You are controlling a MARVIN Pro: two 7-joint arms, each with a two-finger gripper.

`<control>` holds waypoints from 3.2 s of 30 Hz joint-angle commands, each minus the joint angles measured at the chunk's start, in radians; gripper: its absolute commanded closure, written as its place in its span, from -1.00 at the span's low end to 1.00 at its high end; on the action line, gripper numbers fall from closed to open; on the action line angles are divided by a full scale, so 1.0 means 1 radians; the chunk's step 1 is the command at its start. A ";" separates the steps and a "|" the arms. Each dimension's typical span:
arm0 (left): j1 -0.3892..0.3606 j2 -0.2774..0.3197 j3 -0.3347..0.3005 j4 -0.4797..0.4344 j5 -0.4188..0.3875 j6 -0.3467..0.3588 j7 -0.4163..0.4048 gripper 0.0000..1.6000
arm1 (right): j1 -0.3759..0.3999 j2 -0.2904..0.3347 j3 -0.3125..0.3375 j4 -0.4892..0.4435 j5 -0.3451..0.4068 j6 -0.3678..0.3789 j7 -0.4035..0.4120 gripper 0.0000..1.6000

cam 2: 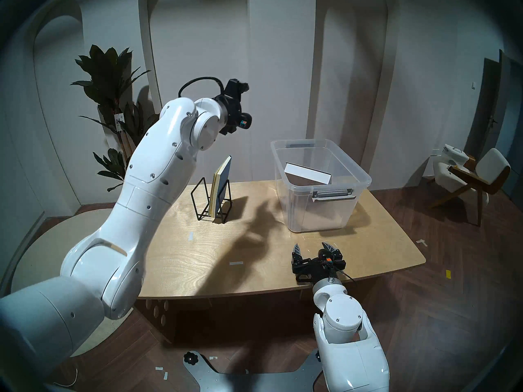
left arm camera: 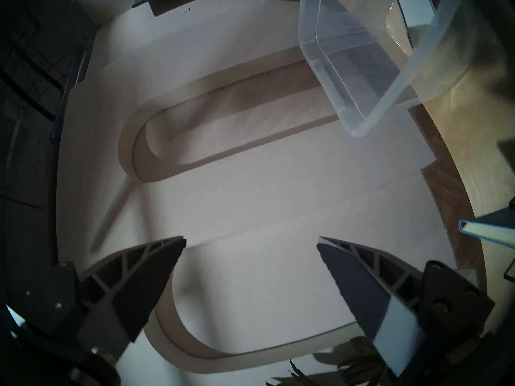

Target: Pack the books into the storage box

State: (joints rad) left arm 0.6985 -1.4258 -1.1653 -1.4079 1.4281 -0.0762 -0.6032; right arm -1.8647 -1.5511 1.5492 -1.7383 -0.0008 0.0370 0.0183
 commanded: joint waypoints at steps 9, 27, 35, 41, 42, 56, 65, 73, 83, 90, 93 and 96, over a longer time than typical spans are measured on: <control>0.180 0.146 -0.107 -0.213 0.076 0.107 0.096 -1.00 | 0.031 0.013 -0.167 -0.033 0.043 -0.082 -0.056 -1.00; 0.396 0.212 -0.188 -0.436 0.099 0.171 0.125 -1.00 | 0.246 0.019 -0.363 0.059 0.096 -0.085 -0.188 -1.00; 0.436 0.219 -0.199 -0.473 0.102 0.183 0.131 -1.00 | 0.340 -0.006 -0.420 0.084 0.107 -0.075 -0.233 -1.00; 0.453 0.223 -0.203 -0.485 0.103 0.187 0.134 -1.00 | 0.392 -0.022 -0.452 0.097 0.119 -0.065 -0.254 -1.00; 0.455 0.223 -0.204 -0.487 0.103 0.188 0.135 -1.00 | 0.406 -0.027 -0.458 0.105 0.121 -0.062 -0.259 -1.00; 0.487 0.231 -0.212 -0.514 0.105 0.198 0.141 -1.00 | 0.549 -0.088 -0.535 0.223 0.153 -0.007 -0.315 -1.00; 0.494 0.234 -0.213 -0.521 0.105 0.203 0.143 -1.00 | 0.622 -0.127 -0.568 0.307 0.180 0.021 -0.356 -1.00; 0.500 0.238 -0.213 -0.527 0.105 0.207 0.145 -1.00 | 0.702 -0.176 -0.587 0.410 0.203 0.035 -0.405 -1.00; 0.505 0.241 -0.213 -0.531 0.106 0.211 0.146 -1.00 | 0.804 -0.253 -0.587 0.550 0.224 0.047 -0.458 -1.00; 0.509 0.244 -0.213 -0.535 0.106 0.215 0.148 -1.00 | 0.865 -0.313 -0.566 0.659 0.243 0.043 -0.501 -1.00; 0.510 0.245 -0.213 -0.536 0.106 0.216 0.148 -1.00 | 0.892 -0.326 -0.560 0.691 0.246 0.044 -0.512 -1.00; 0.511 0.246 -0.213 -0.538 0.106 0.217 0.149 -1.00 | 0.918 -0.341 -0.547 0.732 0.252 0.043 -0.530 -1.00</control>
State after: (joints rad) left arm 1.2192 -1.1781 -1.3734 -1.9217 1.5340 0.1381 -0.4615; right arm -1.0471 -1.8142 0.9844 -1.0518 0.2506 0.0883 -0.4819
